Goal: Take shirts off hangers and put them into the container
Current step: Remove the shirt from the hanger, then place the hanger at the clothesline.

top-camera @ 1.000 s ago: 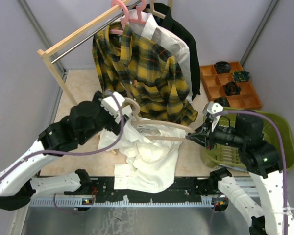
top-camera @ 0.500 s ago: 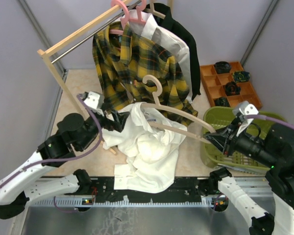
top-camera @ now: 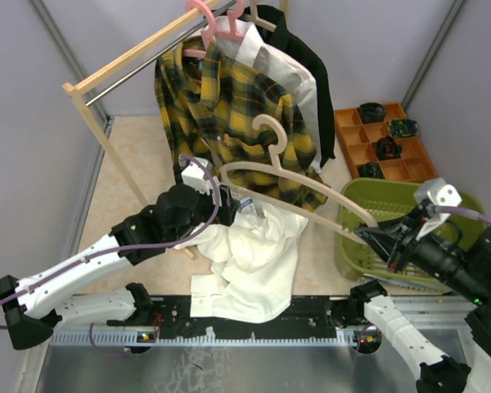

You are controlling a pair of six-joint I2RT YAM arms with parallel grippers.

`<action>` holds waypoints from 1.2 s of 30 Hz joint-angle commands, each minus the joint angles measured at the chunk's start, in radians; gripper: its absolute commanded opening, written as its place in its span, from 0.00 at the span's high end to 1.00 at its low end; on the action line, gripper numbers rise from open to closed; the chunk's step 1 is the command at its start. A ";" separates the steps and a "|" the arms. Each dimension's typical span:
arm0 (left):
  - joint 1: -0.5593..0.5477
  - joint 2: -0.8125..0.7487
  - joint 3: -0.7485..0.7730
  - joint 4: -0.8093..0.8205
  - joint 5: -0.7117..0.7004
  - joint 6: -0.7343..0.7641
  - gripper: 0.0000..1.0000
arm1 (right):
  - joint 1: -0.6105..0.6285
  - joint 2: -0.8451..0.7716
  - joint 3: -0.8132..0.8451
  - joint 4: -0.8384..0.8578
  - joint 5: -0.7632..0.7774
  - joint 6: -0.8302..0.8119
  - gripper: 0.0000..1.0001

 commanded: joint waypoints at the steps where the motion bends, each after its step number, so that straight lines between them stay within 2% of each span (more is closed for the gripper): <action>1: 0.013 0.009 -0.002 -0.128 -0.178 -0.134 0.01 | -0.008 -0.023 0.138 -0.005 0.097 -0.035 1.00; 3: 0.014 -0.009 -0.023 -0.126 -0.185 -0.158 0.00 | -0.007 -0.024 0.162 -0.012 0.126 -0.034 1.00; 6: 0.014 -0.064 -0.071 -0.083 -0.165 -0.175 0.00 | -0.007 -0.044 0.112 0.064 0.100 -0.007 1.00; 11: 0.014 -0.157 -0.169 -0.031 -0.136 -0.245 0.01 | -0.007 -0.080 -0.080 0.365 0.015 0.088 1.00; 14: 0.014 -0.189 -0.238 0.012 -0.085 -0.243 0.01 | -0.008 -0.074 -0.207 0.608 -0.021 0.146 1.00; 20: 0.014 -0.172 -0.290 0.028 -0.010 -0.283 0.01 | -0.008 0.011 -0.313 0.910 -0.069 0.246 1.00; 26: 0.014 -0.128 -0.317 0.096 0.048 -0.288 0.01 | -0.008 0.079 -0.453 1.200 -0.084 0.418 1.00; 32: 0.014 -0.069 -0.295 0.100 0.072 -0.255 0.01 | 0.016 0.112 -0.445 1.211 -0.070 0.403 1.00; 34: 0.014 -0.056 -0.291 0.106 0.075 -0.247 0.01 | 0.080 0.129 -0.431 1.164 -0.002 0.352 1.00; 36: 0.014 -0.047 -0.285 0.105 0.070 -0.247 0.01 | 0.196 0.155 -0.415 1.111 0.114 0.273 1.00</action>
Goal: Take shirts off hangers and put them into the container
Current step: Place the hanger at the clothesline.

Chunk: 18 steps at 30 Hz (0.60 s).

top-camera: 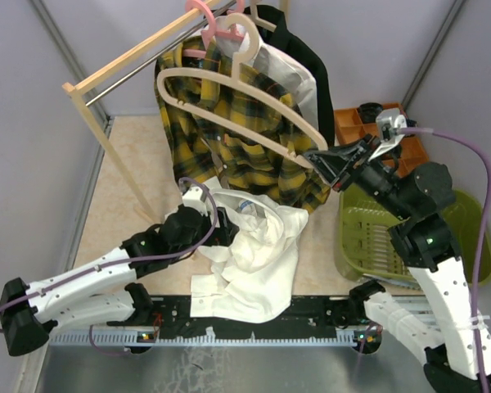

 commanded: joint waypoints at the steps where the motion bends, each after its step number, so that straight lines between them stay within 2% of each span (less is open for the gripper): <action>1: 0.004 0.014 0.028 0.036 0.015 0.013 0.01 | 0.219 0.041 0.069 0.013 0.210 -0.135 1.00; 4: 0.004 0.019 0.034 0.020 0.009 0.000 0.01 | 0.421 0.087 0.091 -0.020 0.465 -0.269 1.00; 5: 0.004 0.020 0.033 0.015 0.008 -0.002 0.01 | 0.466 0.100 0.091 -0.005 0.506 -0.296 1.00; 9: 0.004 0.019 0.031 0.004 0.000 0.001 0.01 | 0.523 0.137 0.071 0.077 0.561 -0.287 1.00; 18: 0.004 0.021 0.030 0.005 -0.005 0.013 0.01 | 0.586 0.136 -0.022 0.278 0.537 -0.287 1.00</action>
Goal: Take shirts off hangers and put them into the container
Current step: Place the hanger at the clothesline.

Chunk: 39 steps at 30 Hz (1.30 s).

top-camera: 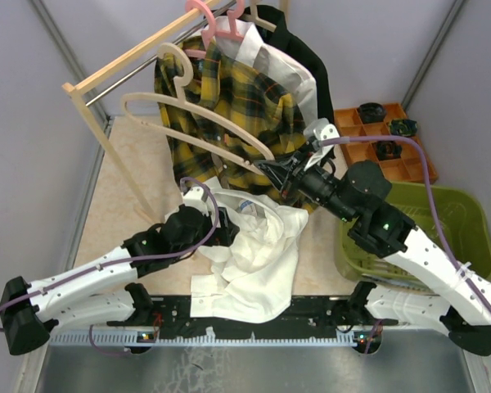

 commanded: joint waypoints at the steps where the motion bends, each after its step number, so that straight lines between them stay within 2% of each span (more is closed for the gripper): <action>1: 0.004 0.003 0.027 0.008 -0.009 0.013 0.01 | 0.012 -0.045 -0.035 0.221 0.026 -0.009 1.00; 6: 0.004 0.005 0.024 0.005 -0.004 0.013 0.01 | 0.013 -0.053 -0.042 0.226 0.014 -0.001 1.00; 20: 0.004 0.006 0.030 0.027 0.013 0.041 0.01 | 0.025 0.111 0.150 0.162 -0.032 -0.015 1.00; 35: 0.004 0.016 0.031 0.026 0.024 0.036 0.01 | 0.031 0.222 0.305 -0.065 -0.036 -0.022 0.97; 37: 0.004 0.018 0.032 0.028 0.027 0.036 0.01 | 0.031 0.231 0.315 -0.090 -0.057 -0.025 0.87; 39: 0.004 0.020 0.033 0.027 0.029 0.036 0.01 | 0.032 0.221 0.302 -0.096 -0.069 -0.022 0.67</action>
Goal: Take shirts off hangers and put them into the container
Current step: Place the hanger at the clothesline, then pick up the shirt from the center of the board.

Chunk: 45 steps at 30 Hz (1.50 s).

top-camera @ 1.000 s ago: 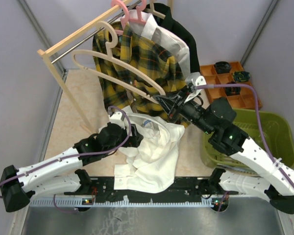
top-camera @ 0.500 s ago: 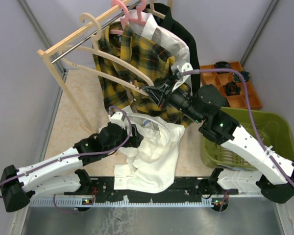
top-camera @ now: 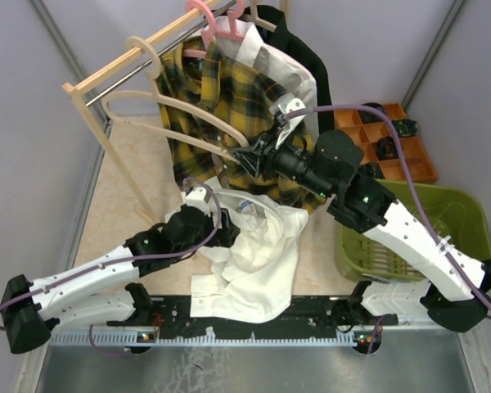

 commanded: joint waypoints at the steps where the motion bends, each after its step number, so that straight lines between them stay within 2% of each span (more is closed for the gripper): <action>1: 0.005 0.005 0.033 0.025 0.017 0.009 0.01 | 0.010 -0.023 0.030 -0.005 -0.026 -0.006 0.62; 5: 0.004 0.010 0.030 0.017 0.015 0.000 0.01 | 0.009 -0.105 -0.035 -0.009 -0.027 -0.003 0.50; 9: 0.004 0.026 0.029 0.000 0.007 -0.012 0.01 | 0.010 -0.226 -0.191 -0.096 0.130 -0.001 0.31; 15: 0.004 0.050 0.003 -0.013 -0.017 -0.072 0.01 | 0.010 -0.383 -0.455 -0.188 0.216 0.166 0.26; 19: 0.005 0.053 0.002 -0.027 -0.021 -0.101 0.01 | 0.010 -0.370 -0.607 -0.107 0.113 0.209 0.26; 21: 0.005 0.038 0.018 -0.077 -0.040 -0.124 0.01 | 0.010 -0.328 -0.636 -0.058 0.091 0.172 0.25; 24: 0.004 0.002 0.039 -0.145 -0.097 -0.102 0.01 | 0.020 -0.257 -0.631 0.009 0.100 0.056 0.16; 26: 0.005 -0.031 0.035 -0.222 -0.168 -0.166 0.01 | 0.031 -0.224 -0.632 0.053 0.136 -0.061 0.10; 30: 0.004 -0.115 -0.008 -0.246 -0.209 -0.210 0.01 | 0.040 -0.179 -0.669 0.201 0.215 -0.231 0.06; 34: 0.004 -0.156 -0.028 -0.235 -0.208 -0.226 0.01 | 0.056 -0.067 -0.547 0.142 0.236 -0.276 0.04; 37: 0.004 -0.167 -0.018 -0.222 -0.224 -0.206 0.01 | 0.056 0.018 -0.522 0.140 0.194 -0.311 0.01; 41: 0.004 -0.162 0.005 -0.231 -0.227 -0.189 0.01 | 0.023 0.077 -0.548 0.216 0.209 -0.190 0.01; 45: 0.005 -0.160 0.005 -0.231 -0.211 -0.178 0.01 | -0.012 0.162 -0.392 0.009 0.155 0.003 0.01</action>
